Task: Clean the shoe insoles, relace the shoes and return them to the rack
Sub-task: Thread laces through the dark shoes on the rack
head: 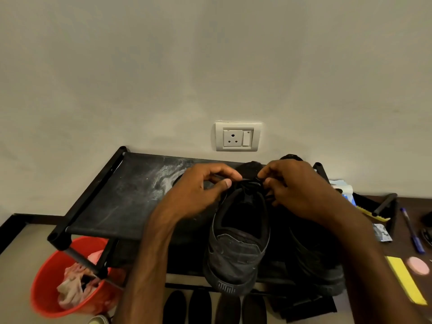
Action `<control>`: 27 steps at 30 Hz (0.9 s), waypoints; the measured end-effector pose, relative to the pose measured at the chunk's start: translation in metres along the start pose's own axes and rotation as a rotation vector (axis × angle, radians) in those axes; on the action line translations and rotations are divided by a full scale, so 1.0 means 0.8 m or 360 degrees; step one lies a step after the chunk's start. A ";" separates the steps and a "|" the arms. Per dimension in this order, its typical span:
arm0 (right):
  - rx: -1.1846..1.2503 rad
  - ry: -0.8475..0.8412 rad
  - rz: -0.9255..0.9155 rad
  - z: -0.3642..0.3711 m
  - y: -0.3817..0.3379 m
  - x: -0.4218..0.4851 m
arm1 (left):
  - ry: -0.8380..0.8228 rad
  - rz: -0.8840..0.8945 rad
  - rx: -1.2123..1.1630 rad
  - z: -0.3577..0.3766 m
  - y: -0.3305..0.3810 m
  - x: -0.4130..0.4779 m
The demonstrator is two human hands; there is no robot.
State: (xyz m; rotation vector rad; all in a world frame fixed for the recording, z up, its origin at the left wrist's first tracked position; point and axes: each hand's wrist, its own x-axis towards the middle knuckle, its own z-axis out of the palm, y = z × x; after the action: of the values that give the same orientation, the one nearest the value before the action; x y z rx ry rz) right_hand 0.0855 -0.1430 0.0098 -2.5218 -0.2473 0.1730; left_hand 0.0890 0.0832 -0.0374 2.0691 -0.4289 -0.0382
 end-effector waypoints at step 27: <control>0.0367 0.0042 -0.0074 -0.016 -0.015 -0.024 | 0.0251 -0.0154 -0.0400 -0.012 0.018 -0.021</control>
State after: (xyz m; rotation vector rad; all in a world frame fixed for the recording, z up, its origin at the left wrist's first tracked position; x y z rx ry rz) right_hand 0.0671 -0.1443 0.0282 -2.2862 -0.2596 0.1413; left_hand 0.0713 0.0894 -0.0228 1.8281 -0.2147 0.0128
